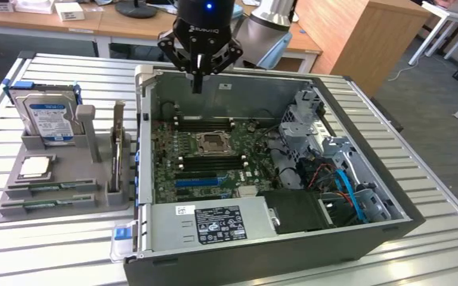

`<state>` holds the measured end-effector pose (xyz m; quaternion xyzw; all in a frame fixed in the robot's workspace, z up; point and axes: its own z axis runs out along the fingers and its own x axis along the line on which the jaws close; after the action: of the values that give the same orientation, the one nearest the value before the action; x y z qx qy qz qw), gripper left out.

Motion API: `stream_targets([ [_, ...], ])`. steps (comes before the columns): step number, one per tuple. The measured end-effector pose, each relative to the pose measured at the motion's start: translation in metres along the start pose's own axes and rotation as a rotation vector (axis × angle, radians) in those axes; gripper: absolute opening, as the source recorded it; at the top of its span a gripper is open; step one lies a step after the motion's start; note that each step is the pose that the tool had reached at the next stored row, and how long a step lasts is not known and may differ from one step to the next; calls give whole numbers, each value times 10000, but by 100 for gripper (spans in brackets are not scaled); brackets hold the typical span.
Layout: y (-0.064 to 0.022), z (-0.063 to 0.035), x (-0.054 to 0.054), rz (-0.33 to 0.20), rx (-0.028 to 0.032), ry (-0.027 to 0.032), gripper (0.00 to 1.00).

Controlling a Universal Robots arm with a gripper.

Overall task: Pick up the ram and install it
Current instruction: 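Reach for the ram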

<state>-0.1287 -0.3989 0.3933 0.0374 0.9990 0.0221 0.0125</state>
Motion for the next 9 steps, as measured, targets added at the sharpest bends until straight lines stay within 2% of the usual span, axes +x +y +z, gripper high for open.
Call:
stream_targets([
  [9,-15,-4,200,0,-1,0,11],
])
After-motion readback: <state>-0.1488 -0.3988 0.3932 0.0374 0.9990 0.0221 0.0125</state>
